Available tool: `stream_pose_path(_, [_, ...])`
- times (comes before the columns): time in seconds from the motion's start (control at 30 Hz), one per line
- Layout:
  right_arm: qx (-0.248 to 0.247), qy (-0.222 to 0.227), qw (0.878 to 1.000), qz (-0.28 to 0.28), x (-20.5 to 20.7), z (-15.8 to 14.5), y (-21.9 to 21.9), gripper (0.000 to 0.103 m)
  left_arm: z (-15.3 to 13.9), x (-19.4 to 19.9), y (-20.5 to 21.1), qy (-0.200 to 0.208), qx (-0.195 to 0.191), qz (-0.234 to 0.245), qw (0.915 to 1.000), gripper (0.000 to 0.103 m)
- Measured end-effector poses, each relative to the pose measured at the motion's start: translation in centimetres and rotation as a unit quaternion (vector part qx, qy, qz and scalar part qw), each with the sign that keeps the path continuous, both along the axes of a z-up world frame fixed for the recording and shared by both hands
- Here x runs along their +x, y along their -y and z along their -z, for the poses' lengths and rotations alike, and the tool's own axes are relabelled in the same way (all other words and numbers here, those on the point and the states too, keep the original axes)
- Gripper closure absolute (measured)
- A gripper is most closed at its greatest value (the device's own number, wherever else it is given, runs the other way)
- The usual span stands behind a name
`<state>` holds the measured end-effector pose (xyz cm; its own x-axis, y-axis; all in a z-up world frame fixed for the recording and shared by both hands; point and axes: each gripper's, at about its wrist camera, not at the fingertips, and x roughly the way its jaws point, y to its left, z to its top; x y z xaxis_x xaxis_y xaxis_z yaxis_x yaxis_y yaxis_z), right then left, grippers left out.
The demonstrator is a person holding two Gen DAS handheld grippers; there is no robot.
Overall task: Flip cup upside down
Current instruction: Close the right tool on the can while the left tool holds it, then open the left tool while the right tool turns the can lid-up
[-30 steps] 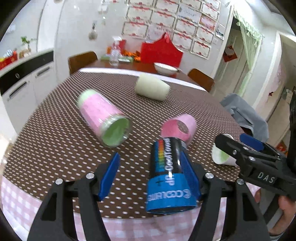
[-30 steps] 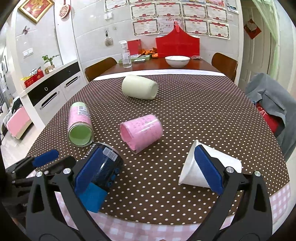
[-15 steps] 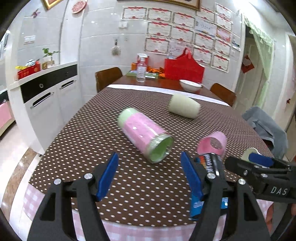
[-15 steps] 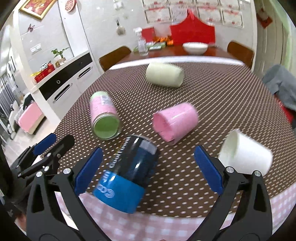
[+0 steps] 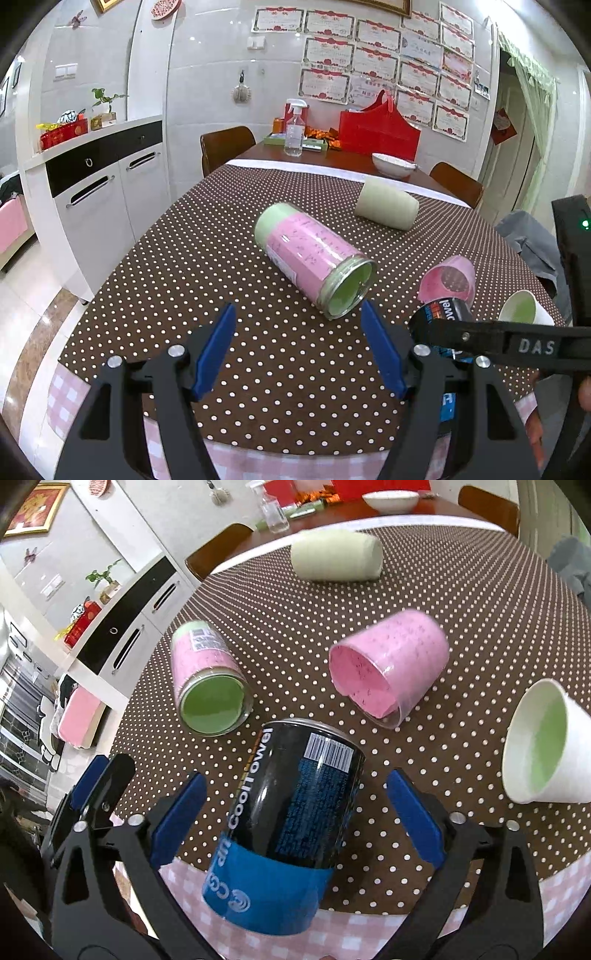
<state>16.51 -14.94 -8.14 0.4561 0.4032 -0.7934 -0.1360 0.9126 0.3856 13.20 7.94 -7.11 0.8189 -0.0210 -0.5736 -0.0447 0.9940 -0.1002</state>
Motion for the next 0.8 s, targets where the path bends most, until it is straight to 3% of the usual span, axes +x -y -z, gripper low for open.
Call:
stream_pose_path(0.27, [0.011,-0.014,1.0,0.001,0.7,0.9,-0.3,0.03,0.5,0.2,0.3,-0.007,0.0,0.003,1.0,0.034])
stream_pose_path(0.4, [0.008,-0.006,1.0,-0.007,0.6,0.8,-0.3,0.03,0.6,0.2,0.6,-0.007,0.004,0.003,1.0,0.034])
stream_pose_path(0.8, [-0.065,0.086,0.994,-0.02,-1.0,-1.4,0.1,0.031,0.5,-0.2,1.6,-0.004,-0.008,0.017,0.9998,0.034])
